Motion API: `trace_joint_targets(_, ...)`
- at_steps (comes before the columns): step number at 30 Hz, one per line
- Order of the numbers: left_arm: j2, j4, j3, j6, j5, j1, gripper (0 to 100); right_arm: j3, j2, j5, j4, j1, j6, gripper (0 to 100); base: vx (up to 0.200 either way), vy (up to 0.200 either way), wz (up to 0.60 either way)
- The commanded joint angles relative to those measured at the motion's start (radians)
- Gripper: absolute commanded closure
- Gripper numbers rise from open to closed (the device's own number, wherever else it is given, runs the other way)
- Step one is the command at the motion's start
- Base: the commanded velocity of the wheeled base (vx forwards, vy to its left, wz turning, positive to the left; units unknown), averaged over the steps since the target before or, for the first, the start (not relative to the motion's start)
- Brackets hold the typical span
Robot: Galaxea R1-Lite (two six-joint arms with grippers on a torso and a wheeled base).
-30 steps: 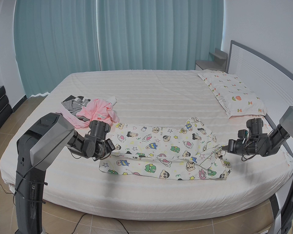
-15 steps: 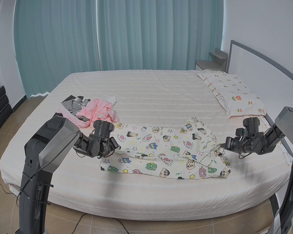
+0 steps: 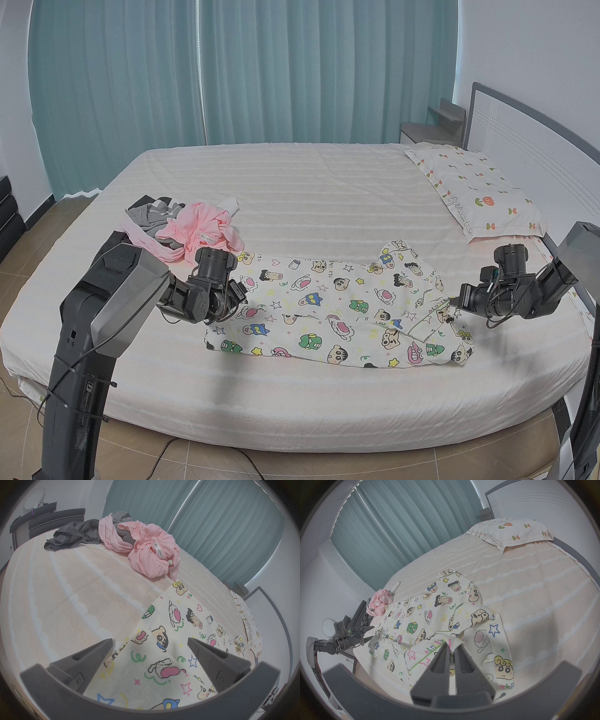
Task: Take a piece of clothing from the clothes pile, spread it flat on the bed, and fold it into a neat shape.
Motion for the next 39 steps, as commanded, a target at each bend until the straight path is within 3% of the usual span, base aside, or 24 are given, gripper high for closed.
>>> trace_joint_targets(1,0.002,-0.001,-0.003,-0.014,0.003,0.004,0,-0.007,0.016,0.001,-0.002,0.004,0.015,0,0.000,0.000,0.00)
trace_joint_targets(5,-0.004,-0.001,0.007,-0.047,0.019,0.010,0,-0.013,0.015,0.001,-0.011,0.004,0.058,0,0.000,0.000,0.00)
trace_joint_targets(11,-0.113,-0.006,0.147,-0.063,0.009,0.058,0,0.006,-0.039,0.000,-0.015,-0.017,0.224,0,0.000,0.000,0.00)
trace_joint_targets(16,-0.245,-0.016,0.320,-0.169,-0.083,0.078,0,0.121,-0.131,-0.020,-0.049,0.047,0.465,0,0.000,0.000,0.00)
trace_joint_targets(19,-0.340,-0.072,0.495,-0.231,-0.185,0.078,0,0.199,-0.130,-0.108,-0.167,0.124,0.635,0,0.000,0.000,0.00)
trace_joint_targets(22,-0.367,-0.157,0.586,-0.269,-0.205,0.073,0,0.240,-0.101,-0.154,-0.244,0.159,0.664,0,0.000,0.000,0.00)
trace_joint_targets(23,-0.386,-0.288,0.689,-0.326,-0.208,0.067,0,0.268,-0.058,-0.200,-0.325,0.182,0.670,0,0.000,0.000,0.00)
trace_joint_targets(26,-0.397,-0.443,0.802,-0.364,-0.207,0.037,0,0.282,-0.012,-0.247,-0.358,0.202,0.673,0,0.000,0.000,0.00)
trace_joint_targets(30,-0.383,-0.605,0.896,-0.364,-0.207,0.010,0,0.285,0.024,-0.258,-0.367,0.208,0.675,0,0.000,0.000,0.00)
trace_joint_targets(39,-0.351,-0.673,0.905,-0.363,-0.202,0.000,0,0.277,0.080,-0.310,-0.427,0.219,0.672,0,0.000,0.000,0.00)
